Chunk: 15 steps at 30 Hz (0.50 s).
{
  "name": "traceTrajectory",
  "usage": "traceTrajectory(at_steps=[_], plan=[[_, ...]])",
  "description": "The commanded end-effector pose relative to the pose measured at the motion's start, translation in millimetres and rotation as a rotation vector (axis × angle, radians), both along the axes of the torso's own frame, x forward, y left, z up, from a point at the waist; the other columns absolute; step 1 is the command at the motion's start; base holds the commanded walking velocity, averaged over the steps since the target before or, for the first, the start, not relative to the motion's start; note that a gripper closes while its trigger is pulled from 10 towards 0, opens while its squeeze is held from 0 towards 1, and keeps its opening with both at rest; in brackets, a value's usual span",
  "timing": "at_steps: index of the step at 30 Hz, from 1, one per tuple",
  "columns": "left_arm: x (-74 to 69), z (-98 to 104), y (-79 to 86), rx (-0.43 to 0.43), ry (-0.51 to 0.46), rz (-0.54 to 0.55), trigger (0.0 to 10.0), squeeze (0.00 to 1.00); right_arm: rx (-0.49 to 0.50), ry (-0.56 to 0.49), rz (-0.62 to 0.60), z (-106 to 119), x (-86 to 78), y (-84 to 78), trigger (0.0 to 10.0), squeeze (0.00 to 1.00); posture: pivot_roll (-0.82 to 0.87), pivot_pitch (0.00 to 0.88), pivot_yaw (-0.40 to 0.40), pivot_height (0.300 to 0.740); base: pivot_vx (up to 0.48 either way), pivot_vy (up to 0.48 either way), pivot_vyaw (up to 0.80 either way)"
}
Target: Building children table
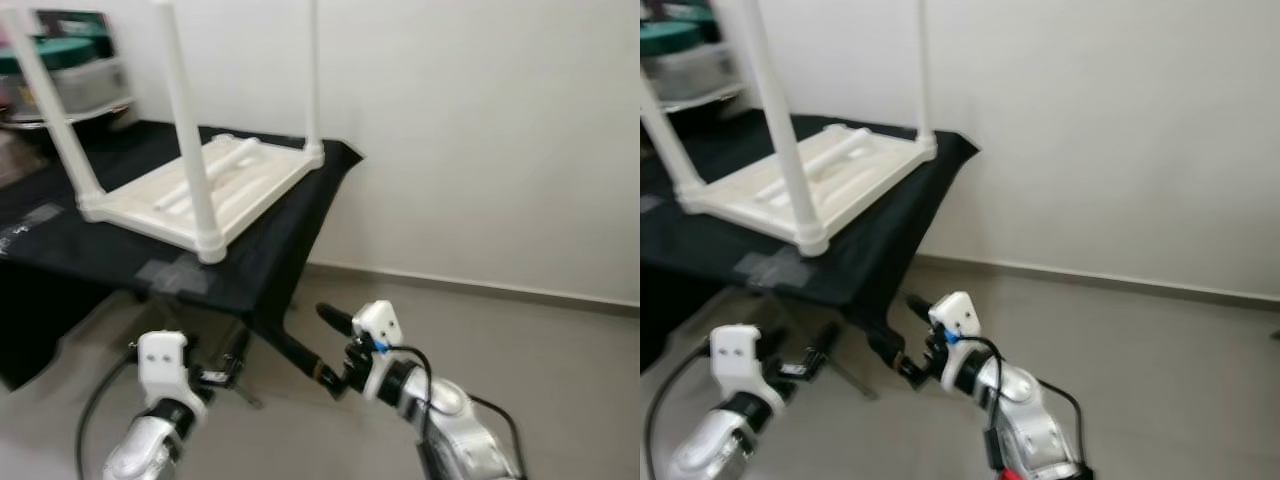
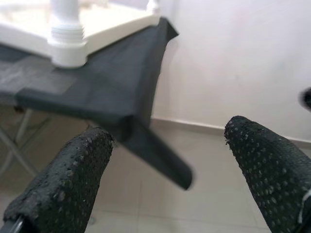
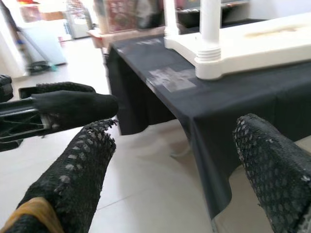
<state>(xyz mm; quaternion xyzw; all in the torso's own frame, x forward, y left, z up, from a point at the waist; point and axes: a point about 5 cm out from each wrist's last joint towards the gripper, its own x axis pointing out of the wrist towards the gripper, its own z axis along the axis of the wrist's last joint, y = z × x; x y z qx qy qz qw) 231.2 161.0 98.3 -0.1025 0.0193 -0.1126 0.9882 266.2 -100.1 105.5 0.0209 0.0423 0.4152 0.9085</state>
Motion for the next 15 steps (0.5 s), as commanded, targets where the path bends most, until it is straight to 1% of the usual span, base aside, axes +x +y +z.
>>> traceTrajectory(at_steps=[1, 2, 5, 8, 14, 15], plan=[[3.7, 5, 0.5, 0.011, -0.014, -0.007, 10.0, 0.00, 0.024, -0.009, 0.020, 4, 0.5, 6.1, 10.0, 0.00, 0.01, 0.000, 0.010, 0.740, 0.000, -0.420, 0.73], [6.2, 8, -1.7, 0.010, -0.024, -0.016, 10.0, 0.00, 0.029, -0.007, 0.018, 4, 0.8, 6.1, 10.0, 0.00, 0.01, 0.000, 0.010, 0.740, 0.000, -0.420, 0.73], [6.2, 8, -1.7, 0.010, -0.024, -0.016, 10.0, 0.00, 0.029, -0.007, 0.018, 4, 0.8, 6.1, 10.0, 0.00, 0.01, 0.000, 0.010, 0.740, 0.000, -0.420, 0.73], [12.4, 13, -6.0, 0.005, -0.041, -0.028, 10.0, 0.00, 0.048, 0.004, -0.005, 4, 3.3, 5.2, 10.0, 0.00, 0.01, 0.000, 0.009, 0.740, 0.000, -0.416, 0.62], [15.6, 14, -8.2, -0.001, -0.043, -0.030, 10.0, 0.00, 0.051, 0.013, -0.027, 4, 6.5, 3.8, 10.0, 0.00, 0.01, 0.000, 0.006, 0.740, 0.241, -0.411, 0.41], [15.7, 14, -8.6, -0.001, -0.043, -0.030, 10.0, 0.00, 0.054, 0.019, -0.035, 4, 7.1, 3.3, 10.0, 0.00, 0.01, 0.000, 0.006, 0.740, 0.251, -0.405, 0.00]])
